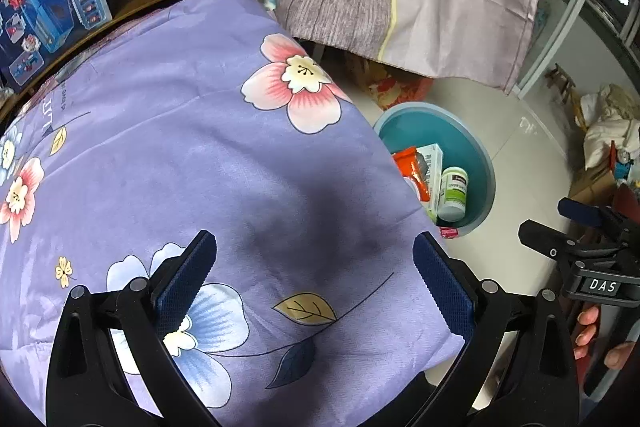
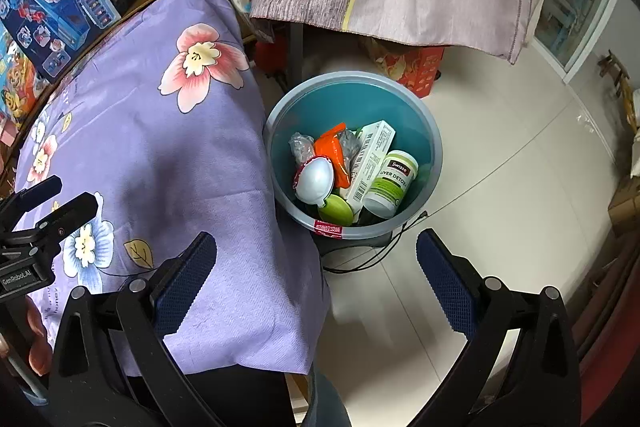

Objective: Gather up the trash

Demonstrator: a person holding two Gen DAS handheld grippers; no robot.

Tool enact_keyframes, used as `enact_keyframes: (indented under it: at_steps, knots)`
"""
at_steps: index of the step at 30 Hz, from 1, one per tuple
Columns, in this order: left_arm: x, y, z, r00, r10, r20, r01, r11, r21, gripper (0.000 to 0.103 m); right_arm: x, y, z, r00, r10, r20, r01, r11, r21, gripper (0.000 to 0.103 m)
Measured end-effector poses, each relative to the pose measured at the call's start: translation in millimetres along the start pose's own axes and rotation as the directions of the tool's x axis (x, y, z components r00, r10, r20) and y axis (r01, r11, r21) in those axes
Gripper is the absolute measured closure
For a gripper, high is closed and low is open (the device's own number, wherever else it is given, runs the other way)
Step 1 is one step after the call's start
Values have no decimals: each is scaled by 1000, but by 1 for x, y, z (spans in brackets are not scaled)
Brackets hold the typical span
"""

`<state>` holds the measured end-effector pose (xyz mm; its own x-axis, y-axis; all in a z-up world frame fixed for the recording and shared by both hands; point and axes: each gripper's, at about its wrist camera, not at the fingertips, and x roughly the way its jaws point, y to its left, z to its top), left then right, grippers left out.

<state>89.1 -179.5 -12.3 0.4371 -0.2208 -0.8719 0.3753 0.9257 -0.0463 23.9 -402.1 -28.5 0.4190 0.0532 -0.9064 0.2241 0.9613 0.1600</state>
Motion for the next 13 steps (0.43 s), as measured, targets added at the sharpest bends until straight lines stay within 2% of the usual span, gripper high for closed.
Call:
enact_keyframes:
  at_steps: [13]
  knots:
    - [8, 2, 0, 999, 37, -17, -37, 999, -1, 4, 6, -2, 0, 1000, -2, -10, 3, 1000, 3, 7]
